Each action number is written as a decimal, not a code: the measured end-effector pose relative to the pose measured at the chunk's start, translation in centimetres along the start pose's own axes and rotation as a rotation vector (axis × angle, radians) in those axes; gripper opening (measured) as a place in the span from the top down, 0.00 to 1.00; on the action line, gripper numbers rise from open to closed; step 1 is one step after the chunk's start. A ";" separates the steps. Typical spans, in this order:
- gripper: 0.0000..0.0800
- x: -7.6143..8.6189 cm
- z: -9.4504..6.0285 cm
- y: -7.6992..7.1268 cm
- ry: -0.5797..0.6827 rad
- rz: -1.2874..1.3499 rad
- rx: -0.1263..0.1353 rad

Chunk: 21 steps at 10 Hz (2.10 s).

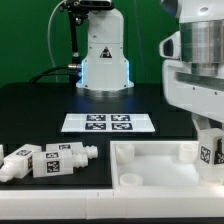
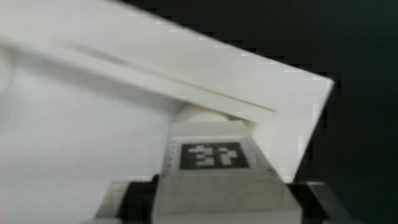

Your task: Assemble square table

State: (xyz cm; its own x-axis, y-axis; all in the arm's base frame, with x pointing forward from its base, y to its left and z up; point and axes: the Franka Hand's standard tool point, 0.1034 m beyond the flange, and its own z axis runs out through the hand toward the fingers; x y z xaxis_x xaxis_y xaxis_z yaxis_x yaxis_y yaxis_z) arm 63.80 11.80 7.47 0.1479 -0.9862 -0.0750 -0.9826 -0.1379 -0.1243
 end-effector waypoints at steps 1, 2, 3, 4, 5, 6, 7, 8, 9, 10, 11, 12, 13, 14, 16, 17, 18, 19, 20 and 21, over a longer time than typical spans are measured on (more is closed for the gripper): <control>0.64 -0.1 -0.1 0.0 0.004 0.080 0.007; 0.64 -0.1 -0.1 0.0 0.004 0.117 0.008; 0.58 -0.1 -0.1 0.0 0.004 0.111 0.008; 0.58 -0.2 -0.1 0.2 0.004 0.023 -0.010; 0.41 -0.2 -0.3 0.6 -0.006 -0.134 -0.067; 0.24 0.4 -0.6 0.3 -0.010 -0.257 -0.062; 0.24 0.5 -0.7 0.3 -0.010 -0.422 -0.067; 0.20 0.4 -0.7 0.3 -0.010 -0.526 -0.066; 0.19 0.5 -0.6 0.4 -0.011 -0.558 -0.068; 0.19 0.6 -0.6 0.4 -0.012 -0.598 -0.068; 0.19 0.8 -0.7 0.3 -0.002 -0.774 -0.077; 0.19 0.9 -0.6 0.1 0.024 -0.992 -0.096; 0.19 0.6 -0.4 -0.2 0.041 -1.157 -0.099; 0.34 0.2 -0.2 -0.3 0.045 -1.185 -0.083; 0.51 0.4 -0.2 -0.3 0.047 -1.120 -0.082; 0.64 0.4 -0.2 -0.3 0.049 -1.057 -0.080; 0.64 0.4 -0.2 -0.3 0.050 -0.997 -0.078; 0.64 0.5 -0.2 -0.3 0.052 -0.929 -0.075; 0.64 0.8 -0.2 -0.3 0.051 -0.834 -0.071; 0.64 0.7 -0.1 -0.2 0.050 -0.665 -0.065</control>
Offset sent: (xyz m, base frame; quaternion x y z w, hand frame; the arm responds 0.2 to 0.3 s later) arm 0.0000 0.0000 0.0000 0.0000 0.0000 -0.0650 0.9979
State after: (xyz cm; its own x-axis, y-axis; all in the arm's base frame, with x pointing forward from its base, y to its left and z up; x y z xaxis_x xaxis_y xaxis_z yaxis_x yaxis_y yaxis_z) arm 64.10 11.08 7.57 0.7204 -0.6922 0.0427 -0.6891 -0.7214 -0.0683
